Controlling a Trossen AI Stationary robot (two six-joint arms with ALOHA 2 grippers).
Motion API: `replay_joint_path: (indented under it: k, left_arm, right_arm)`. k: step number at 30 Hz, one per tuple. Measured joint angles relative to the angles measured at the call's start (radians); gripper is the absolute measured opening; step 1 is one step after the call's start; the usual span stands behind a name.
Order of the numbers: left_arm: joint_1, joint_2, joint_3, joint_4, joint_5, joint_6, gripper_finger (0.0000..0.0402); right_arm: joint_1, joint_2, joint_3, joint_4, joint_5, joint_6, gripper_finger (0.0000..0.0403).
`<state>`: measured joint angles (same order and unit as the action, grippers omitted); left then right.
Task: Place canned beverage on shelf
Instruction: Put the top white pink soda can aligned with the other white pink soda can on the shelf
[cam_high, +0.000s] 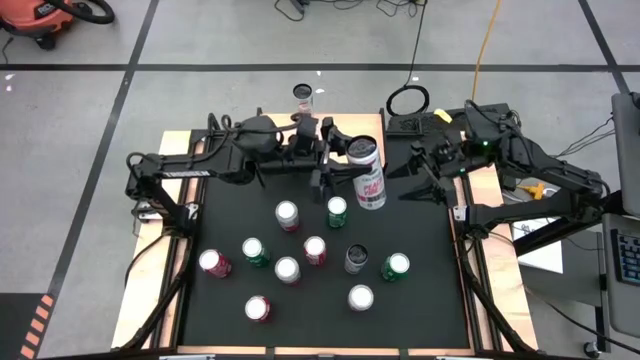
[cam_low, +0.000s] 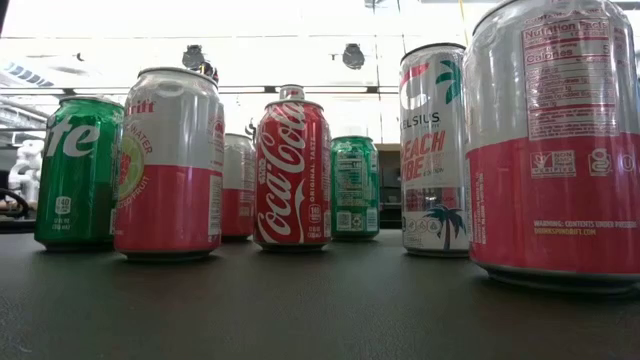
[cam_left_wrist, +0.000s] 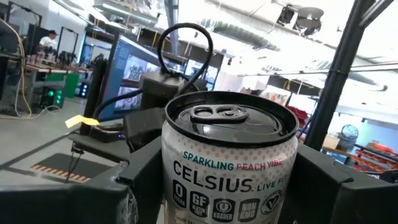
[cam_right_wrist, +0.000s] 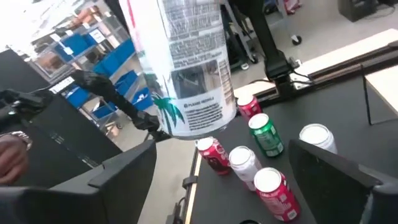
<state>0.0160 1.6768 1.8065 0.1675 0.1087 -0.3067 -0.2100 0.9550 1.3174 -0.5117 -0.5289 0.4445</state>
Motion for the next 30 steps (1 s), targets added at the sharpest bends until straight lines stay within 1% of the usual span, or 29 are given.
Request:
replay_joint_path:
  k: [3,12,17,24,30]
  left_arm:
    - [0.013,0.0,0.0,0.011,0.018,0.0,0.026]
    - [0.039,0.0,0.0,0.048,0.088,-0.002,0.026]
    - [0.068,0.0,0.0,0.049,0.153,-0.003,0.026]
    - [0.118,0.0,0.0,0.061,0.232,-0.024,0.026]
    - [0.128,0.0,0.0,0.058,0.241,-0.028,0.026]
  right_arm:
    - [0.0,0.009,0.0,0.008,-0.023,0.004,0.0352]
    - [0.0,0.015,0.0,0.03,-0.03,0.023,0.0354]
    - [0.0,0.046,0.0,0.067,-0.066,0.025,0.0355]
    - [0.0,0.102,0.0,0.16,-0.077,0.024,0.0355]
    - [0.0,0.141,0.0,0.263,-0.071,0.038,0.0355]
